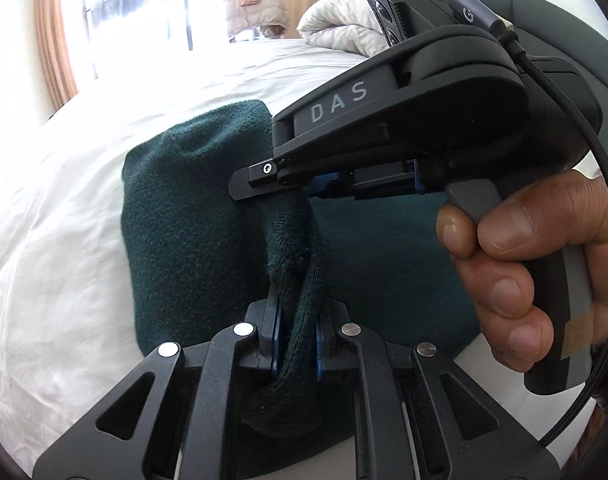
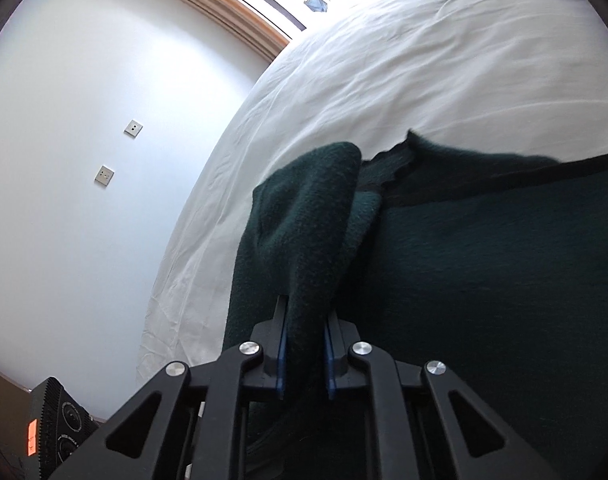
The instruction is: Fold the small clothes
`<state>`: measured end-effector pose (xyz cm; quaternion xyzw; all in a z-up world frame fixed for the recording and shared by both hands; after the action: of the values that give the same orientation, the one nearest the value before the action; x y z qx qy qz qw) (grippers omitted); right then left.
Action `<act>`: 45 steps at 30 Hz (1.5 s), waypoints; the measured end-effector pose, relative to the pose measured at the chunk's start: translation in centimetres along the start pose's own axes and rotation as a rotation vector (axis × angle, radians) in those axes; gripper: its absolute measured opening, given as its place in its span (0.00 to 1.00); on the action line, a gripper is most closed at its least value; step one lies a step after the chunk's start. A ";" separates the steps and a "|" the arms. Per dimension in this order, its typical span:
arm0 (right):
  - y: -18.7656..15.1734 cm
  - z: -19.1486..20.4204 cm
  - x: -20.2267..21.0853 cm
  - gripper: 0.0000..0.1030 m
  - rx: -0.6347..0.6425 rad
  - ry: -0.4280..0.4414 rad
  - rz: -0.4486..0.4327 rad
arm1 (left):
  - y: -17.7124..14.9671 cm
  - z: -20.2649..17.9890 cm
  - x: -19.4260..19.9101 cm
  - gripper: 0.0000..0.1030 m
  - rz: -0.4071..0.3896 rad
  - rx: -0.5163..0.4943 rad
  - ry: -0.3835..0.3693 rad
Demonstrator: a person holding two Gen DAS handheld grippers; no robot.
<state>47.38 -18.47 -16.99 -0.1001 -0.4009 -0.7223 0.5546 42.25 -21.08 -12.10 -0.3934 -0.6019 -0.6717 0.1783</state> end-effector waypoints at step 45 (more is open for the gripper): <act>-5.2 -12.8 11.9 0.15 -0.220 -0.211 -0.117 | 3.6 0.5 -4.4 0.21 0.021 0.091 -0.225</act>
<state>42.31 -35.55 -20.89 -0.2119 -0.3807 -0.7783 0.4520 47.75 -22.39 -12.96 -0.4641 -0.6440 -0.5931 0.1344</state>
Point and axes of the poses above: each gripper's, at about its wrist camera, not at the fingertips, and x roughly against the way its jaws point, z to its left, y to its top, the point moved 4 cm from there along -x, roughly the way its jaws point, and after that the axes turned 2 degrees about x, right-handed, at the moved point
